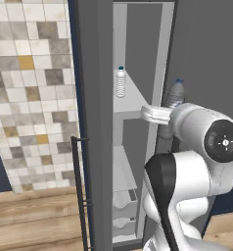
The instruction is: Take the bottled waters from the counter and place them in the freezer to freeze. Close the freezer door after placing the bottles.
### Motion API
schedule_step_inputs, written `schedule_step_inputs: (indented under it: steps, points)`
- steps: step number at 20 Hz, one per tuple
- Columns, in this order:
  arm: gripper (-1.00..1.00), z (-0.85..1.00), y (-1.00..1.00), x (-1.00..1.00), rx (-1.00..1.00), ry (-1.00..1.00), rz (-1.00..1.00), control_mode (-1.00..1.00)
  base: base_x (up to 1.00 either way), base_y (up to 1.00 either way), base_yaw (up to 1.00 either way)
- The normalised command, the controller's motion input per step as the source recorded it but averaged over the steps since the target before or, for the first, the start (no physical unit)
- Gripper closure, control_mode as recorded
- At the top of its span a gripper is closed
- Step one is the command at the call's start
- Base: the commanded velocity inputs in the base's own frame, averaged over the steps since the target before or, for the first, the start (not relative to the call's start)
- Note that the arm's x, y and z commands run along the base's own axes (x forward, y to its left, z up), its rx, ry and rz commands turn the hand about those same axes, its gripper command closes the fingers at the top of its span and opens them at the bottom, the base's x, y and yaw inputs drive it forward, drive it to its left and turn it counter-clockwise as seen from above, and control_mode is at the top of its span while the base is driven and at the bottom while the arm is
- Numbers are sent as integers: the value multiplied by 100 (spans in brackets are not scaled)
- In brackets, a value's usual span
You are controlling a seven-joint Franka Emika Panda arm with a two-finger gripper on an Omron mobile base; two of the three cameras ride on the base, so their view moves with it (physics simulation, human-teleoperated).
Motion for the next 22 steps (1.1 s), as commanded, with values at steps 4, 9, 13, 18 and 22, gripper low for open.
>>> schedule_step_inputs:
  steps: [4,9,13,18,22]
  points:
    - [100,-1,-8,20,-2,0,-8,-100,0,0,0]
    - [100,-8,-25,45,-2,0,3,-100,0,0,0]
    - [100,-21,-13,52,0,0,17,-100,0,0,0]
    - [100,-39,0,44,-1,0,29,-100,0,0,0]
    - [100,-39,0,26,-3,-3,28,-100,0,0,0]
